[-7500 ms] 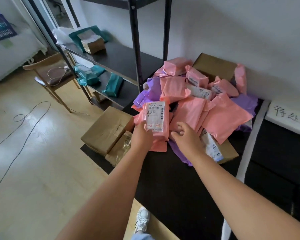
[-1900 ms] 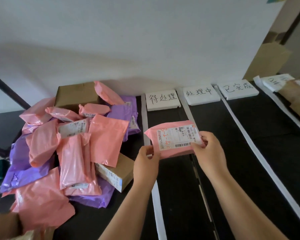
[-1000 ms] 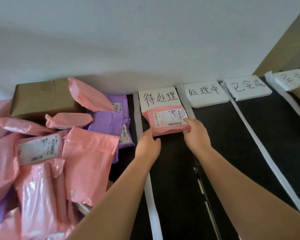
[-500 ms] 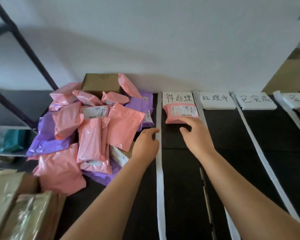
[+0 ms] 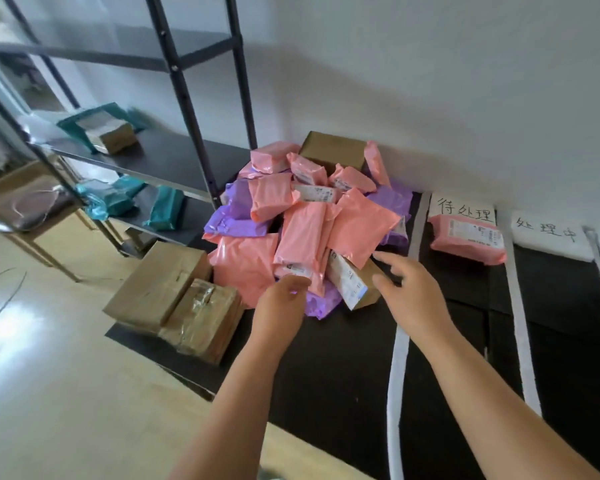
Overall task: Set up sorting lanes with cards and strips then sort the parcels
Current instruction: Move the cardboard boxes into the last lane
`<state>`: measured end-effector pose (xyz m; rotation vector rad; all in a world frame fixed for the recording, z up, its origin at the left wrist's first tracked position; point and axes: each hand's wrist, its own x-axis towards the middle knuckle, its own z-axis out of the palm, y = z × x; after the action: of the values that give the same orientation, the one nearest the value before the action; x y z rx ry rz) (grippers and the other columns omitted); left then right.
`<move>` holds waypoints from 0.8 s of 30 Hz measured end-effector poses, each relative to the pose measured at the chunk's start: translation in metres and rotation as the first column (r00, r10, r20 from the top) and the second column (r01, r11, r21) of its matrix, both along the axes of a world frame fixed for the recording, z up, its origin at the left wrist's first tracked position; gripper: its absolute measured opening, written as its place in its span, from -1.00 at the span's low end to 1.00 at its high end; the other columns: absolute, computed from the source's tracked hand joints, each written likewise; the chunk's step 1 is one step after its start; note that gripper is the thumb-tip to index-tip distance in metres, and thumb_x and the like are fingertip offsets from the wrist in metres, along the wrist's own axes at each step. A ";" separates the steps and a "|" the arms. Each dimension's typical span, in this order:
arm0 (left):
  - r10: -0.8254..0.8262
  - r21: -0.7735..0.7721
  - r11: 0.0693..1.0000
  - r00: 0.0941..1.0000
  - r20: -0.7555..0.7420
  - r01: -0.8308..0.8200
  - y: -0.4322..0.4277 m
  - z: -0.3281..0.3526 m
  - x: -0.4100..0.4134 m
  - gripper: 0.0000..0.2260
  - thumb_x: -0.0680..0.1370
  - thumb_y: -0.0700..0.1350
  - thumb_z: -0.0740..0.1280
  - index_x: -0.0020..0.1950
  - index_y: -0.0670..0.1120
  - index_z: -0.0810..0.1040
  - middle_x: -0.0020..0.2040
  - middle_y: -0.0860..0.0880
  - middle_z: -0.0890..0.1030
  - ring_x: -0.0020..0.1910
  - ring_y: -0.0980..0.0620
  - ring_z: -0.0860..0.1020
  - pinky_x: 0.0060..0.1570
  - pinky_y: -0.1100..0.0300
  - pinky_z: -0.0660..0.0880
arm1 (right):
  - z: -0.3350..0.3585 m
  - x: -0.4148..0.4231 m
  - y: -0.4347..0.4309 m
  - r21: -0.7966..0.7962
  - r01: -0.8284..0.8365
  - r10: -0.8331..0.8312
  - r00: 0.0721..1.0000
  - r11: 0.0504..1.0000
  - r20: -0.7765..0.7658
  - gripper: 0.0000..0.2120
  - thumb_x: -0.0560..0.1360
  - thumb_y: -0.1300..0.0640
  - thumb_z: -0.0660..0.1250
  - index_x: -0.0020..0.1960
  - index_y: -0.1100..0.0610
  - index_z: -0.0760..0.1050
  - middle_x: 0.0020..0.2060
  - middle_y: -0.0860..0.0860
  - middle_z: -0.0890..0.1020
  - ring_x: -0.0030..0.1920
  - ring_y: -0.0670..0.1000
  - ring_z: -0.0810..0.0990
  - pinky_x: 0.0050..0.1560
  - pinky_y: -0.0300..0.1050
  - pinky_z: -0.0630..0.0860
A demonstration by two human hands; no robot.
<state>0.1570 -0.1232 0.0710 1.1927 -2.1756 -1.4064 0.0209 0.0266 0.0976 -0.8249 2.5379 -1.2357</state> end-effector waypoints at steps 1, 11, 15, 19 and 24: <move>0.022 -0.006 1.000 1.000 0.000 -0.022 -0.011 -0.001 0.010 -0.72 0.59 -0.23 0.22 0.14 0.06 0.63 0.08 -0.03 0.66 0.02 -0.11 0.61 -0.01 0.11 0.49 | -0.001 0.011 -0.010 0.000 -0.012 0.012 1.000 1.000 0.012 -0.62 0.60 0.09 0.33 0.40 -0.09 0.47 0.25 -0.15 0.50 0.17 -0.20 0.45 -0.02 -0.40 0.31; 0.172 -0.062 0.985 0.970 0.173 -0.163 -0.127 -0.027 0.121 -0.76 0.63 -0.09 0.24 0.21 0.15 0.60 0.03 0.16 0.57 -0.10 0.20 0.52 -0.18 0.25 0.45 | -0.038 0.120 -0.135 0.043 -0.084 0.071 0.968 0.996 0.239 -0.57 0.58 0.09 0.35 0.43 0.02 0.42 0.24 -0.10 0.52 0.23 -0.09 0.51 0.13 -0.25 0.38; 0.183 -0.070 0.983 0.957 0.227 -0.172 -0.152 -0.042 0.160 -0.77 0.62 -0.08 0.25 0.24 0.07 0.59 0.02 0.14 0.61 -0.08 0.16 0.55 -0.14 0.25 0.43 | -0.064 0.162 -0.173 0.116 -0.102 0.057 0.939 0.988 0.340 -0.48 0.58 0.04 0.35 0.51 -0.01 0.31 0.35 -0.04 0.49 0.28 -0.04 0.50 0.17 -0.15 0.39; 0.199 -0.096 0.980 0.915 0.350 -0.176 -0.161 -0.063 0.186 -0.72 0.62 -0.14 0.20 0.30 -0.02 0.54 0.18 0.02 0.61 -0.02 0.12 0.47 -0.07 0.22 0.38 | -0.089 0.189 -0.194 0.216 -0.099 0.004 0.915 0.971 0.403 -0.45 0.60 -0.01 0.32 0.54 -0.02 0.25 0.39 -0.01 0.48 0.31 -0.01 0.50 0.18 -0.12 0.43; 0.084 -0.017 0.996 0.903 0.422 -0.085 -0.163 -0.077 0.197 -0.59 0.63 -0.11 0.22 0.49 -0.07 0.37 0.35 -0.05 0.53 0.25 -0.02 0.52 0.09 0.15 0.44 | -0.108 0.208 -0.204 0.315 -0.093 -0.058 0.897 0.944 0.439 -0.44 0.61 -0.03 0.30 0.56 0.01 0.22 0.43 0.03 0.44 0.36 0.05 0.48 0.15 -0.11 0.41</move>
<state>0.3535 -0.2863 -0.0061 1.7048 -2.3555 -1.1982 0.2291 -0.1776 -0.0102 -0.4272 2.2581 -0.8342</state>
